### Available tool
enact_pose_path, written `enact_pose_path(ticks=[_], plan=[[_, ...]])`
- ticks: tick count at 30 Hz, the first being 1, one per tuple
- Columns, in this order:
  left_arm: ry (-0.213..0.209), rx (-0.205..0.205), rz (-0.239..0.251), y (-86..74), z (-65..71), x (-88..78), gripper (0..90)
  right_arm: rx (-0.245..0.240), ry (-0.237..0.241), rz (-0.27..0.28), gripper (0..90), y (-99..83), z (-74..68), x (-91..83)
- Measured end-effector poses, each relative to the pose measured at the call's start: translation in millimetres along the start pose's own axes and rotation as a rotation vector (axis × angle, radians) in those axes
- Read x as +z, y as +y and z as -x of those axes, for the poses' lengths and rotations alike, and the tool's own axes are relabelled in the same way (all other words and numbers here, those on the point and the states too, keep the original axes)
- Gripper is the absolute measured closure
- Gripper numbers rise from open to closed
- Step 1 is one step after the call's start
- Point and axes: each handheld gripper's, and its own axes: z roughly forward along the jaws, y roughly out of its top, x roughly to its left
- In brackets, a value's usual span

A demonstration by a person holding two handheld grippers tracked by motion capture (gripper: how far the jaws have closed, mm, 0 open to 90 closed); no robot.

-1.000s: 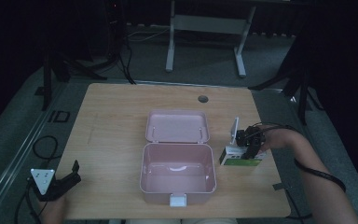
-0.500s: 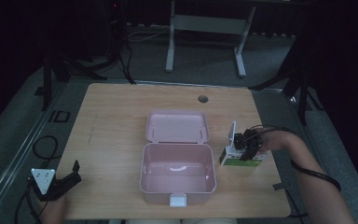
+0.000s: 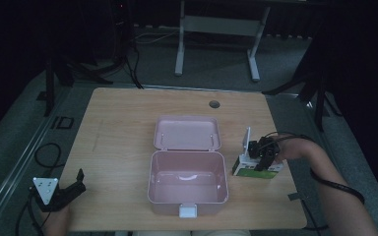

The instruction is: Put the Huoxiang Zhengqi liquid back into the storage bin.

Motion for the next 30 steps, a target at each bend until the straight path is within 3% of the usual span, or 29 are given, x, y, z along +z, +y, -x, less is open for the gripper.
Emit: enact_pose_path(ticks=[15,30], plan=[[0.004,0.002,-0.001,0.0,0.4,0.2,2.2,0.009,0.023,-0.008,61.9,-5.8,-32.6,-4.5],[0.006,0.002,-0.003,0.1,0.5,0.2,2.2,-0.027,0.027,-0.033,61.8,-3.5,-68.1,-13.3]])
